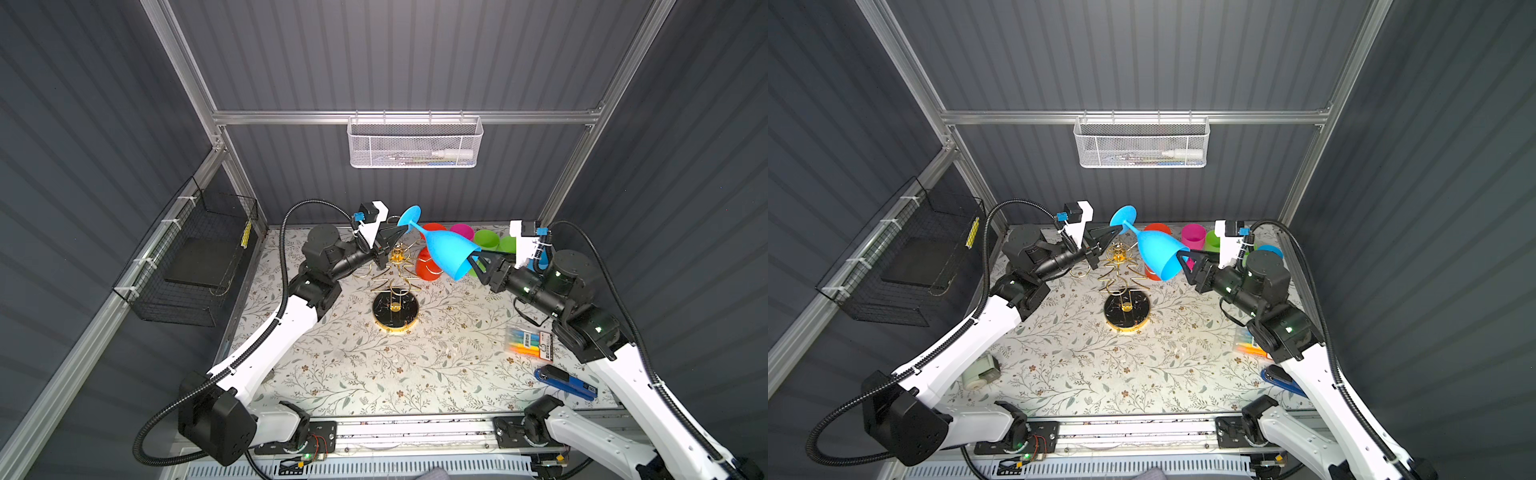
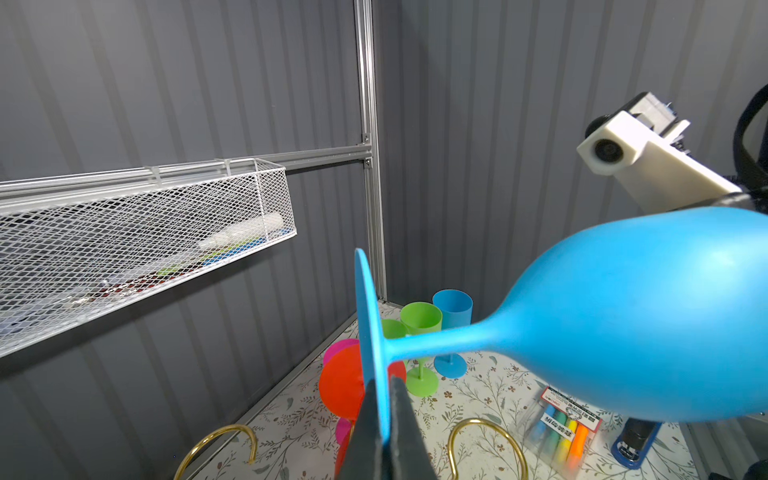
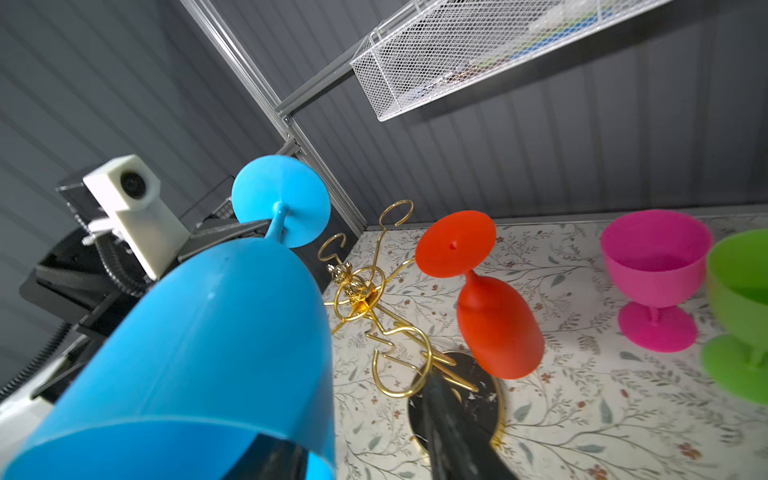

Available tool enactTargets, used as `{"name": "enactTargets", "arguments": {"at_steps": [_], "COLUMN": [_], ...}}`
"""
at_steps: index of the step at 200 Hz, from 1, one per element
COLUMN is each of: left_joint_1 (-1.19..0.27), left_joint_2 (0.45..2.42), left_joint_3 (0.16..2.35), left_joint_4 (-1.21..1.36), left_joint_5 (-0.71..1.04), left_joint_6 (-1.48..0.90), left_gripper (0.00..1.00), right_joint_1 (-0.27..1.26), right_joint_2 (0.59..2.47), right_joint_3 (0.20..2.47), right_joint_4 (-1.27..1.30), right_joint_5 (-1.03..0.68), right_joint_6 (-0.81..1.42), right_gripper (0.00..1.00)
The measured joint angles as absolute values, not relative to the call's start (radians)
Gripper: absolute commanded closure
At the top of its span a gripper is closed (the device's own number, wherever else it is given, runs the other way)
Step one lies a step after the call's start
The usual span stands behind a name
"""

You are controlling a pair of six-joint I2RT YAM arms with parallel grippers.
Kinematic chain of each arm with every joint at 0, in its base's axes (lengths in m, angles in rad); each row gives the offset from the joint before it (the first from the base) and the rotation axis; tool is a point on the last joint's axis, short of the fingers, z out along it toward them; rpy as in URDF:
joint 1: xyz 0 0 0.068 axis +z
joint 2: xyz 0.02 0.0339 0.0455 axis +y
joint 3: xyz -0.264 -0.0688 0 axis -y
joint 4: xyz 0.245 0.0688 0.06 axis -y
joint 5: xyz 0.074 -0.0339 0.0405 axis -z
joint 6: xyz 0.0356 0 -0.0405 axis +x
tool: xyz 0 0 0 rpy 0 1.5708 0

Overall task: Take the wine glass off the wine glass rack
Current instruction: 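Release the cyan glass from the left gripper and carry it with the right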

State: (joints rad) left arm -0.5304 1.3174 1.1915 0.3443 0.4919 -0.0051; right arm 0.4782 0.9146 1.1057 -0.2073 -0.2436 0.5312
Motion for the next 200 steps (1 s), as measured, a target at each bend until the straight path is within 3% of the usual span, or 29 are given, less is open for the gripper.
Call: {"name": "enactTargets", "arguments": {"at_steps": [23,66,74,84,103,128,200], "left_joint_1": [-0.53,-0.53,-0.53,-0.53,-0.53,-0.531,-0.487], "left_joint_2": [1.317,1.327,1.329,1.331,1.331,1.324,1.201], "left_joint_3": [1.192,1.192,1.192,1.191,1.187,1.179,1.109], "left_joint_4": [0.344,0.363,0.368,0.371,0.391,0.396,0.382], "left_joint_5": [0.485,0.472,0.471,0.469,0.462,0.427,0.13], "left_joint_6": [-0.013,-0.039,-0.043,-0.05,-0.059,-0.052,-0.064], "left_gripper": [1.0,0.98,0.92,0.76,0.56,0.2,0.06], "right_joint_1": [0.486,0.492,0.492,0.492,0.492,0.49,0.473], "right_joint_2": [0.919,0.917,0.916,0.916,0.912,0.877,0.682], "right_joint_3": [1.092,1.081,1.076,1.071,1.06,1.058,1.298], "right_joint_4": [-0.17,-0.121,-0.116,-0.113,-0.112,-0.152,-0.605], "right_joint_5": [-0.248,-0.259,-0.26,-0.26,-0.252,-0.204,0.11], "right_joint_6": [0.542,0.56,0.561,0.567,0.58,0.568,0.417], "right_gripper": [0.81,1.0,1.0,1.0,1.0,1.0,1.0]}}
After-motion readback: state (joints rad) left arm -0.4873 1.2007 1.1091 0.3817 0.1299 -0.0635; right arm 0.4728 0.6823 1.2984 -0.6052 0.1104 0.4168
